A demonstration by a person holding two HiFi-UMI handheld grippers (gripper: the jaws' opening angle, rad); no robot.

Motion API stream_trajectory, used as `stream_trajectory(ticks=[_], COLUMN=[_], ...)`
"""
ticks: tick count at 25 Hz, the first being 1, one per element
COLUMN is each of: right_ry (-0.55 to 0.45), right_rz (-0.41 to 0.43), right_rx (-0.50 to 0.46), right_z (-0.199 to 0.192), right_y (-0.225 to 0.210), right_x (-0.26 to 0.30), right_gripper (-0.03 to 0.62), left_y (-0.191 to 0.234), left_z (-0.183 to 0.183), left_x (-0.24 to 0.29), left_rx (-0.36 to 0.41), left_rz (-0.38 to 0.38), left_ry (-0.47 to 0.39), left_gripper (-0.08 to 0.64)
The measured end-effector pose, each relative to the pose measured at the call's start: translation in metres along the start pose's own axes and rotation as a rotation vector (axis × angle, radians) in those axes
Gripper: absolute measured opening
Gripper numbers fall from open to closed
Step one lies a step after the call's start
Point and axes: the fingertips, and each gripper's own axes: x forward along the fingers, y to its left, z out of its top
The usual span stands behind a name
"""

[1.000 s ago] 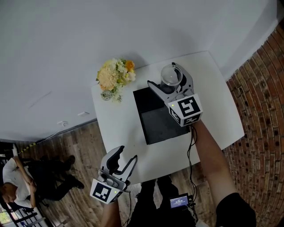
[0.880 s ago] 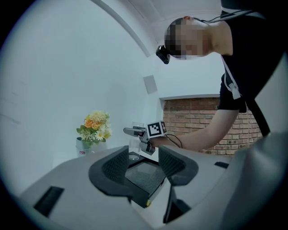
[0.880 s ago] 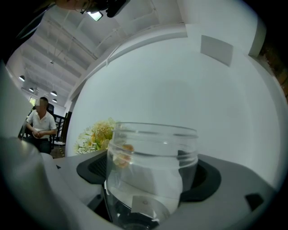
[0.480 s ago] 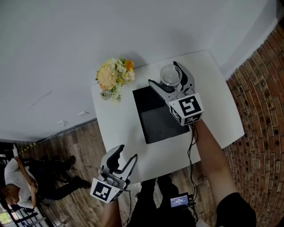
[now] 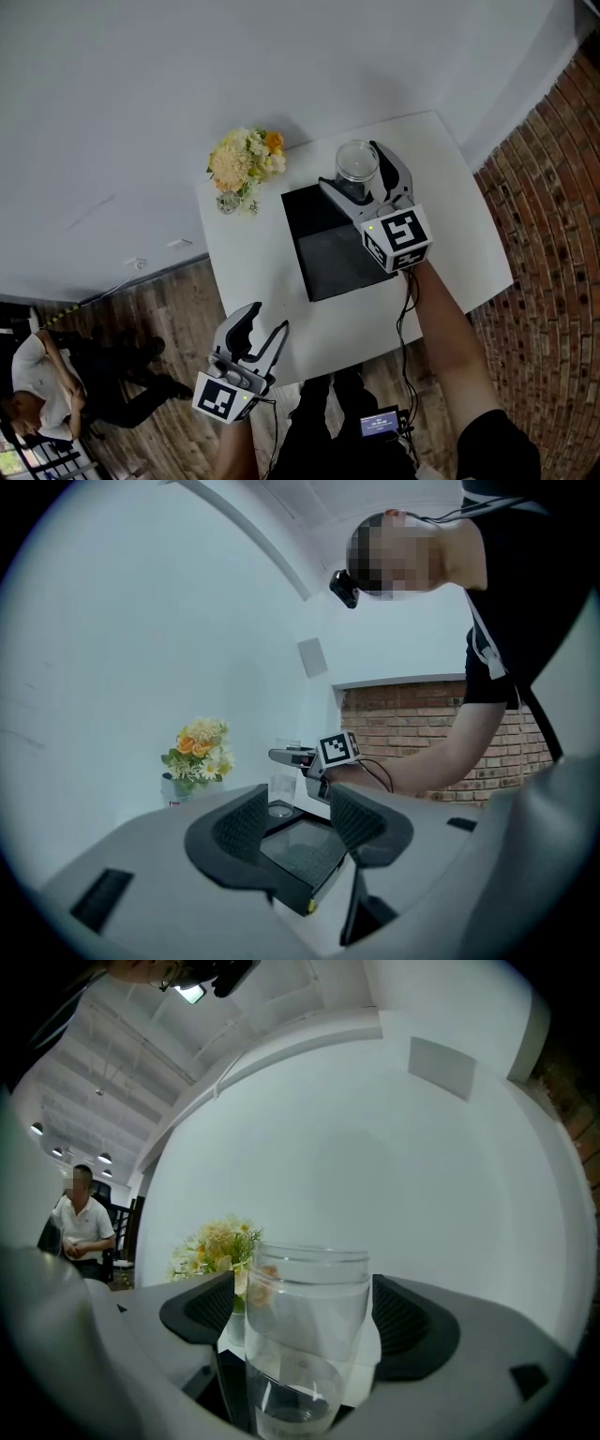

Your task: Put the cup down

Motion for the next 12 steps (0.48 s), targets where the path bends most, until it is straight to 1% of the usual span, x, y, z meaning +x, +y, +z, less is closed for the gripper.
stream_trajectory(ticks=[7, 12], right_ry=[0.023, 0.037], right_rz=[-0.022, -0.041], right_rx=[0.026, 0.037], right_z=[0.002, 0.006], right_y=[0.006, 0.011], right_x=[-0.027, -0.052], right_gripper=[0.448, 0.448], left_y=[-0.001, -0.010], left_z=[0.012, 0.020], left_x=[-0.003, -0.007], left_rx=[0.007, 0.026], left_rz=[0.009, -0.019], left_ry=[-0.025, -0.037], left_gripper=[0.210, 0.210])
